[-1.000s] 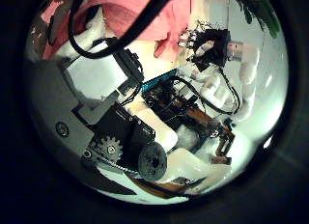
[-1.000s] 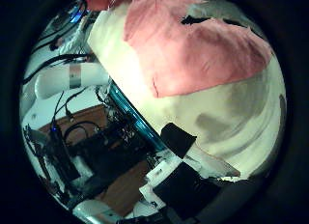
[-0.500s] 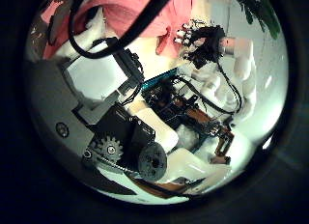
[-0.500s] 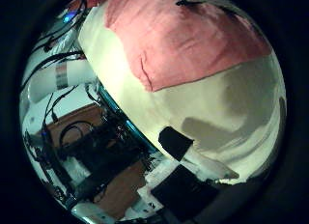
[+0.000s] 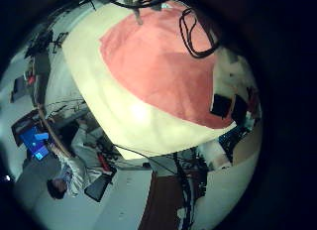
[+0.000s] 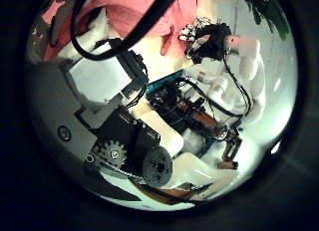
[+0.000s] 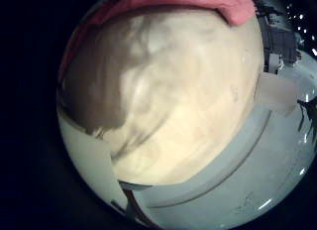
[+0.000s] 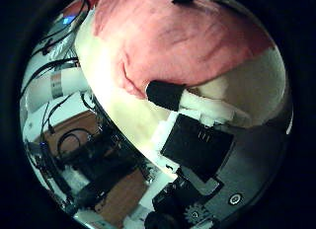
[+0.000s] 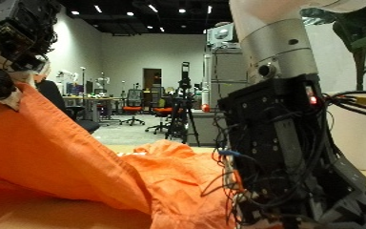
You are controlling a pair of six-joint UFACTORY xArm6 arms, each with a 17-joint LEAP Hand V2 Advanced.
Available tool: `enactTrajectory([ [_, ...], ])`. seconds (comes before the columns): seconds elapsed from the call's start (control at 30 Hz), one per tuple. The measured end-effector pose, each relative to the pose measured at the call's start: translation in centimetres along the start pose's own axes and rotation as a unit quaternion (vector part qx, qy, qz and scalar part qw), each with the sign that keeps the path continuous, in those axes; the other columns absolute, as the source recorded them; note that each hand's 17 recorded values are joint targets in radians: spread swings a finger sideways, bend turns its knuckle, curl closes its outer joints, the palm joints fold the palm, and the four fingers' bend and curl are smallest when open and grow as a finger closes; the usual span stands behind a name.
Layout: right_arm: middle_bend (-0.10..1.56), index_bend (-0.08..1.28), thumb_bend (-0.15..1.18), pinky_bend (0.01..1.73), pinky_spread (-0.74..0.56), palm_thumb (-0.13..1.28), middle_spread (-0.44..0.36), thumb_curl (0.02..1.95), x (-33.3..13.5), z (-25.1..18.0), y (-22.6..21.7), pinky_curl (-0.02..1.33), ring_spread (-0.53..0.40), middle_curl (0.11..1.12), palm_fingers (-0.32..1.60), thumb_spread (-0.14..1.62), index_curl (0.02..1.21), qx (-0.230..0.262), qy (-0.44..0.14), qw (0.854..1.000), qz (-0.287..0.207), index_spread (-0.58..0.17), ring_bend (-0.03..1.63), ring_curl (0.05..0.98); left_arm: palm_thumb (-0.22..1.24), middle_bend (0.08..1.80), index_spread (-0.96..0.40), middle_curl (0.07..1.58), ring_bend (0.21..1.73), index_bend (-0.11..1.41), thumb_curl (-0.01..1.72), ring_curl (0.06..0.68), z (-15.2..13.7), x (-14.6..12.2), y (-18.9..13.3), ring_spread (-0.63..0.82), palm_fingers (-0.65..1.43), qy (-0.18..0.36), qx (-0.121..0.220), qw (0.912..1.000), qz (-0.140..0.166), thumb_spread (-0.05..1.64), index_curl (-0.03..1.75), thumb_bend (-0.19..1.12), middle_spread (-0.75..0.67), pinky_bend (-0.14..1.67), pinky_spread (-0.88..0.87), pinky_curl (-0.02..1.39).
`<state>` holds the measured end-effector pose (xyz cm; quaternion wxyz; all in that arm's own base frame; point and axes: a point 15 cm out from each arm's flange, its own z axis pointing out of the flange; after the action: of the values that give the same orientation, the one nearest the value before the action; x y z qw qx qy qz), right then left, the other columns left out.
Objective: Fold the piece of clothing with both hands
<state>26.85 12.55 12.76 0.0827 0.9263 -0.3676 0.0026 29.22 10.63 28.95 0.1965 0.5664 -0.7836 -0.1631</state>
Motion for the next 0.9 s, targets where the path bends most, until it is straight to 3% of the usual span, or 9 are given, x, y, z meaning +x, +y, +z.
enactTrajectory([
  [0.07,1.06,0.81,0.01,1.15,-0.39,0.74,-0.221,0.38,0.3,-0.6,-0.1,0.56,-0.266,0.67,1.29,0.90,0.73,0.009,0.003,1.000,0.003,-0.415,1.21,0.530,0.76,0.87,-0.74,1.17,1.35,0.40,0.58,0.555,0.0,0.0,0.0,-0.44,1.11,0.000,0.000,1.0000,-0.001,0.92,1.15,-0.02,-0.64,1.19,-0.62,0.57],
  [0.37,1.27,1.02,0.13,1.28,-0.29,1.12,-0.168,0.53,2.1,-3.0,0.1,0.67,-0.231,0.76,1.18,0.85,0.85,0.044,0.010,0.999,0.029,-0.330,1.34,0.622,0.78,0.87,-0.74,1.17,1.35,0.40,0.58,0.556,0.1,0.2,0.4,-0.44,1.11,-0.001,0.000,1.0000,0.001,0.91,1.15,-0.02,-0.65,1.19,-0.62,0.57],
  [0.57,1.32,1.07,0.13,1.32,-0.26,1.16,-0.144,0.61,2.4,-4.7,1.6,0.71,-0.222,0.78,1.14,0.83,0.88,0.045,0.012,0.998,0.041,-0.290,1.37,0.657,0.78,0.87,-0.74,1.17,1.35,0.40,0.58,0.556,-0.3,0.4,0.8,-0.44,1.11,-0.001,0.003,1.0000,0.008,0.91,1.15,-0.02,-0.65,1.19,-0.62,0.57],
  [0.9,1.35,1.10,0.09,1.31,-0.23,1.16,-0.123,0.74,3.7,-10.8,3.6,0.75,-0.210,0.78,1.12,0.80,0.89,0.110,0.035,0.991,0.073,-0.247,1.38,0.688,0.78,0.87,-0.73,1.17,1.35,0.39,0.58,0.556,-0.6,1.8,2.2,-0.44,1.11,0.009,-0.001,0.9995,0.030,0.91,1.16,-0.02,-0.65,1.19,-0.62,0.57],
])
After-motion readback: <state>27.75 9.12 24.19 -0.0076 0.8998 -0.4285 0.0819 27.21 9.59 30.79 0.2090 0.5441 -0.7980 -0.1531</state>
